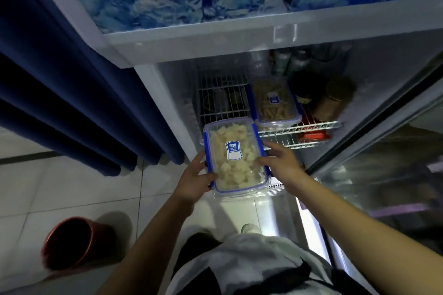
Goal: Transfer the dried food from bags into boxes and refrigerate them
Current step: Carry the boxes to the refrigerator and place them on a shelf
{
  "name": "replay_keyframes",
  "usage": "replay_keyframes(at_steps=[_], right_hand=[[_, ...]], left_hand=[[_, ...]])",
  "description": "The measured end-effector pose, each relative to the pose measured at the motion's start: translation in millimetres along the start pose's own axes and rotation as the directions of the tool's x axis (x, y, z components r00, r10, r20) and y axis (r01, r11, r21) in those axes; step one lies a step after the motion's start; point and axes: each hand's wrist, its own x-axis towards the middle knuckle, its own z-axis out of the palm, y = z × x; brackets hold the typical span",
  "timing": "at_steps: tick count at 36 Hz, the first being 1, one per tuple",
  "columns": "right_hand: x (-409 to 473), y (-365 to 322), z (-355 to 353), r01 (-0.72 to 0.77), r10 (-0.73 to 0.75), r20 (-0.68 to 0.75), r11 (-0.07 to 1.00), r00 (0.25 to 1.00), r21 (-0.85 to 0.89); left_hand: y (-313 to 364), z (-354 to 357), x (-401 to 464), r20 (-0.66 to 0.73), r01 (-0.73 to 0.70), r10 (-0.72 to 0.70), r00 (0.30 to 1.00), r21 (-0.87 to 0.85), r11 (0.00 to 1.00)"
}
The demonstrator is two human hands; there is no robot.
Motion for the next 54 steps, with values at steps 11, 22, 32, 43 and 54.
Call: replay_keyframes(at_steps=[11,22,32,43,54], right_hand=[[38.3,1.4,1.1,-0.011,0.011,0.025,1.0,1.0,0.006],[42.6,-11.9,11.0,-0.016,0.015,0.036,0.999,0.999,0.038],[49.9,-22.0,2.2,-0.057,0.052,0.106,0.997,0.993,0.047],[70.7,-40.0,-39.5,0.224,-0.188,0.171,0.314,0.967,-0.923],[84.8,-24.0,-44.5,0.174,0.008,0.177,0.155,0.984,-0.972]], left_hand=[[1.0,20.3,14.7,-0.093,-0.052,0.052,0.994,0.009,0.999],[-19.8,55.4,0.1,0.223,-0.26,0.415,0.882,0.965,0.035],[-9.7,64.9,19.7,0.282,-0.315,0.541,0.792,0.948,-0.032],[22.0,57.6,80.0,0.222,-0.244,0.343,0.913,0.97,0.02],[45.8,60.1,120.3,0.189,-0.177,0.35,0.918,0.982,-0.068]])
